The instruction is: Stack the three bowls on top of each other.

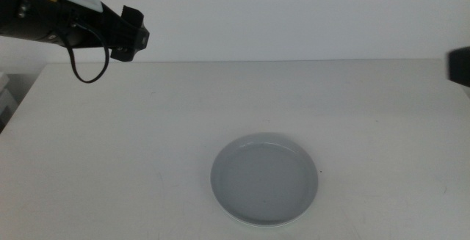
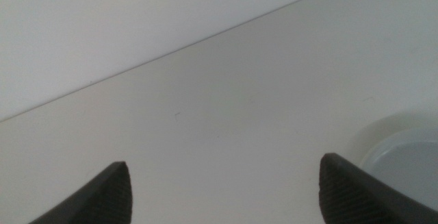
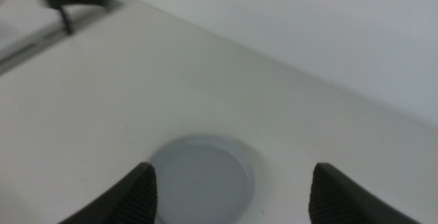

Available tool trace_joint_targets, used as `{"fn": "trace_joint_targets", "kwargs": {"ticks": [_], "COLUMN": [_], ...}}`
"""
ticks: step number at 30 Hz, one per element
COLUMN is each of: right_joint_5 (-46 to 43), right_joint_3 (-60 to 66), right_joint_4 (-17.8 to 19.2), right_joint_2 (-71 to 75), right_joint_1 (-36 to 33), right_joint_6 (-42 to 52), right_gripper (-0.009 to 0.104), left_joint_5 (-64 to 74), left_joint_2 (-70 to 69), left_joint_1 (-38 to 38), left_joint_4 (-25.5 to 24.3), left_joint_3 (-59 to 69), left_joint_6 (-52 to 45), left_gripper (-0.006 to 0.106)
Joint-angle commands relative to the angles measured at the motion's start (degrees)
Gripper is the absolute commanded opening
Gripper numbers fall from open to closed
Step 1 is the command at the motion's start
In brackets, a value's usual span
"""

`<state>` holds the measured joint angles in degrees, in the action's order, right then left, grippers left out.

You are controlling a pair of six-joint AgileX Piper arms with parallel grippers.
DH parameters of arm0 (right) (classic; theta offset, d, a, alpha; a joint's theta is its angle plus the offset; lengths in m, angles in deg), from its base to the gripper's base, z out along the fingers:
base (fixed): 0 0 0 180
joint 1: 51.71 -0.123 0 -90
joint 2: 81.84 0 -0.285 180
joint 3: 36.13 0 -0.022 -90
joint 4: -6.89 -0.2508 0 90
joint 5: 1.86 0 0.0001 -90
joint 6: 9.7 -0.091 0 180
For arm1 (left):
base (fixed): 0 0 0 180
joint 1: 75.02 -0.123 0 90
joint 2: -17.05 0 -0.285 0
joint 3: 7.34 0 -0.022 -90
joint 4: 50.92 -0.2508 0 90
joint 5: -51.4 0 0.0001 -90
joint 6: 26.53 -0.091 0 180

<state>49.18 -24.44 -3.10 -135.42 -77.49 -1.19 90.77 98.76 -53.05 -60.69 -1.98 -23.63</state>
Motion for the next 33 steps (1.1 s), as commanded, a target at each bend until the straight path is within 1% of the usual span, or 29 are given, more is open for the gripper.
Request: {"fn": "trace_joint_targets", "kwargs": {"ticks": [1,3,4,5,9,11,12,15,18,24,28,32,33], "right_joint_5": [-3.9,-2.9,-2.5,-2.5,-2.6,-2.3,-1.8,-1.3,-4.3,-11.8,-18.4,-23.7,-24.7], "right_joint_3": [-2.1,-3.5,-4.3,-5.1,-7.6,-7.8,-7.7,-6.3,-2.9,7.4,17.7,27.2,31.7], "right_joint_4": [4.8,7.2,7.7,7.7,7.0,5.9,5.2,2.0,0.1,0.7,0.4,0.1,0.3], "right_joint_2": [-3.6,-6.7,-7.9,-9.1,-10.9,-10.4,-9.8,-7.2,-3.3,6.8,15.0,23.3,27.2], "right_joint_1": [1.0,2.4,3.1,4.3,10.2,14.3,16.5,21.2,23.4,23.5,23.5,23.5,23.5], "right_joint_6": [-6.5,-8.5,-8.8,-8.5,-6.2,-5.7,-4.7,-2.8,-1.0,0.9,5.0,6.1,6.2], "right_gripper": [0.056,0.056,0.056,0.056,0.056,0.056,0.056,0.056,0.056,0.056,0.056,0.056,0.056], "left_joint_5": [-2.1,-0.6,0.2,0.7,1.8,1.2,1.0,-1.5,-6.3,-16.9,-24.2,-30.5,-31.6], "left_joint_2": [-1.9,-1.9,-2.0,-2.2,-4.9,-7.2,-8.6,-13.3,-19.5,-31.6,-39.9,-45.8,-48.6], "left_joint_1": [-1.7,-5.3,-7.4,-9.1,-16.1,-19.0,-20.1,-21.4,-21.3,-21.3,-21.3,-21.3,-21.3], "left_joint_4": [0.7,3.7,5.9,8.2,20.0,24.3,25.6,26.3,26.6,26.5,26.8,27.2,28.0], "left_joint_3": [-2.0,-2.0,-2.0,-2.0,-1.4,0.0,1.1,5.3,11.5,25.1,35.3,43.5,47.1], "left_joint_6": [-0.4,-1.7,-2.9,-4.6,-11.8,-14.5,-15.8,-17.9,-18.5,-19.7,-19.7,-19.5,-19.4], "left_gripper": [0.101,0.101,0.101,0.101,0.101,0.101,0.101,0.101,0.101,0.101,0.101,0.101,0.101]}}
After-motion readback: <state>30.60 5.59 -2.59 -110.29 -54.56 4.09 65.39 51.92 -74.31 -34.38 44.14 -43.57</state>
